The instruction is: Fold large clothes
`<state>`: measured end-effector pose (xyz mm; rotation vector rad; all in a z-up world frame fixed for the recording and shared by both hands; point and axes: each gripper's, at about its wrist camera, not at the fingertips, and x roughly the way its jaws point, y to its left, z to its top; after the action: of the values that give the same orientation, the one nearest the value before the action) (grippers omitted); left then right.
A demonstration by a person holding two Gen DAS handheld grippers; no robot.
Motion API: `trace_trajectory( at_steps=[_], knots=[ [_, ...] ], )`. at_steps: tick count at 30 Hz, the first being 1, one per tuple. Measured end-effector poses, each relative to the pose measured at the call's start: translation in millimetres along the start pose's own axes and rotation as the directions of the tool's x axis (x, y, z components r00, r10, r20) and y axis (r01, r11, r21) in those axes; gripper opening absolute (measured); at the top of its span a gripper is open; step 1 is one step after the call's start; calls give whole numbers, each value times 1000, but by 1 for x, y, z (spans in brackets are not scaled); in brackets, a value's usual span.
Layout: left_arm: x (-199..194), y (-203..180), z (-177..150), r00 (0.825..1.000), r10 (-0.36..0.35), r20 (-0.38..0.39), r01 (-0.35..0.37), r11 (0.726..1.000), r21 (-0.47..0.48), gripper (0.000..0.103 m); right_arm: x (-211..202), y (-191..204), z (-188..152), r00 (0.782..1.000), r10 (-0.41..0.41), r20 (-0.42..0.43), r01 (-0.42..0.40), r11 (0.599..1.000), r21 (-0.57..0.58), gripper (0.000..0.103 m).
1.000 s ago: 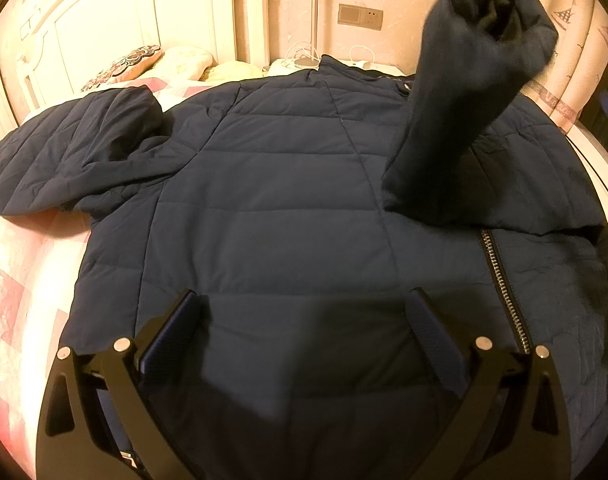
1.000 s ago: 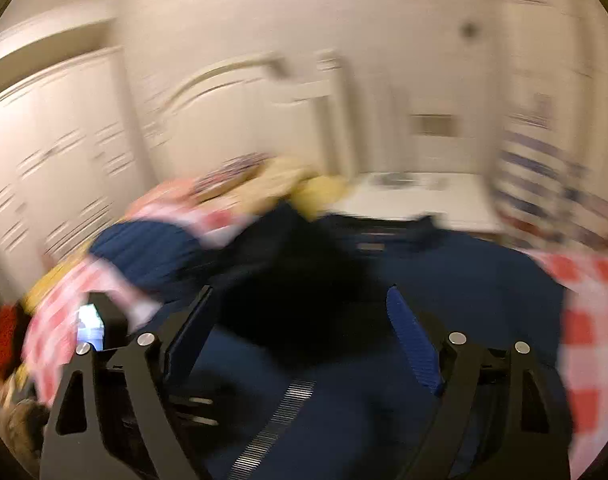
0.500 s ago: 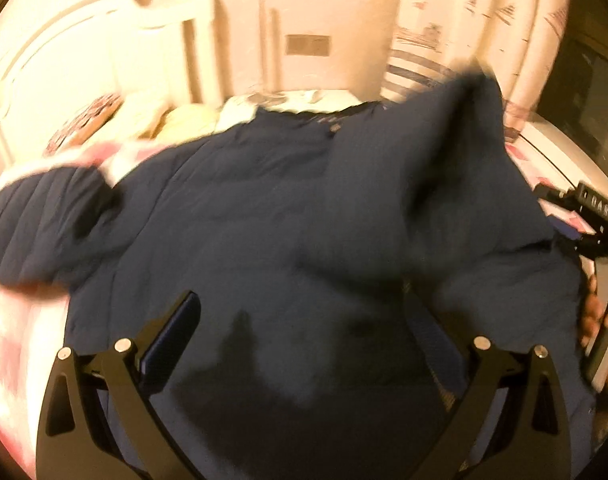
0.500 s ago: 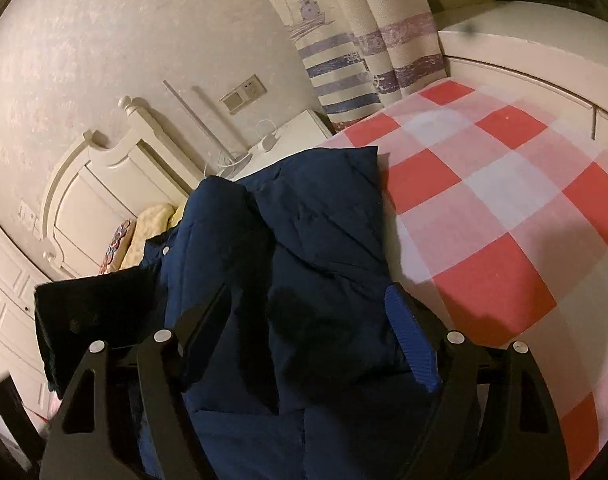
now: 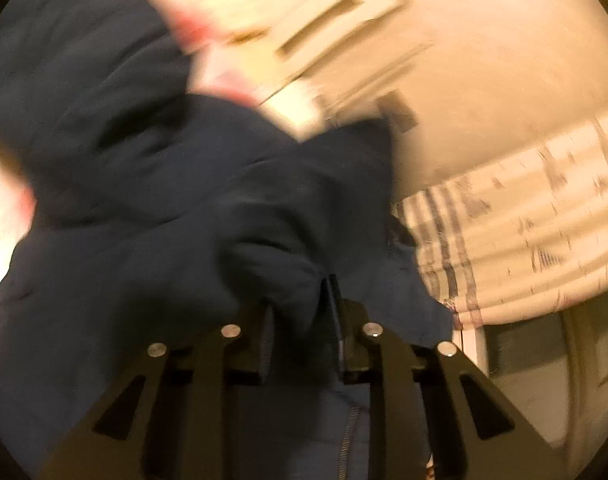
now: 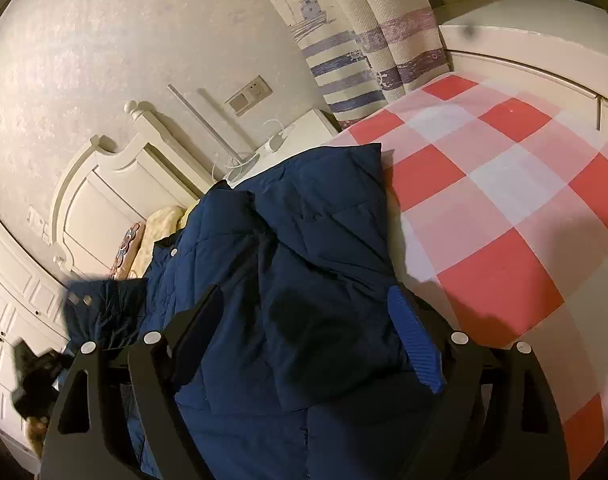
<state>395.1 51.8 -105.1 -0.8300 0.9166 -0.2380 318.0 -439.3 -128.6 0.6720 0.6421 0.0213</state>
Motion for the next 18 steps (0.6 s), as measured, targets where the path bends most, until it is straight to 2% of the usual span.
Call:
trace_trajectory(
  at_steps=[2,5,7,9,10,11,14,16,18],
  knots=[
    [4,12,-2,1000,-12,-19,12,1000,4,45,1,1,0,1000,0,-3,0,1000,-3,83],
    [5,8,-6,999,-39,-2,39,998,43,60,0,1,0,1000,-1,-4,1,1000,-3,83],
    [4,-1,-4,999,-26,20,25,997,68,61,0,1,0,1000,-1,-4,1,1000,-3,83],
    [11,-2,0,999,-14,35,11,997,70,59,0,1,0,1000,-2,-4,2,1000,-3,83],
    [12,-1,-1,999,6,39,-9,997,73,36,0,1,0,1000,-1,-5,1,1000,-3,83],
    [17,-1,1,999,36,32,-38,995,91,24,1,1,0,1000,-2,-4,2,1000,-3,83],
    [12,3,-2,999,36,40,-42,983,181,14,0,1,0,1000,1,-5,-1,1000,1,83],
    [-5,-13,-11,992,65,106,-91,958,270,14,0,1,-1,1000,4,-5,-4,1000,2,84],
    [-24,-27,-21,981,98,166,-145,942,301,14,0,1,-1,1000,5,-4,-5,1000,3,84]
  ],
)
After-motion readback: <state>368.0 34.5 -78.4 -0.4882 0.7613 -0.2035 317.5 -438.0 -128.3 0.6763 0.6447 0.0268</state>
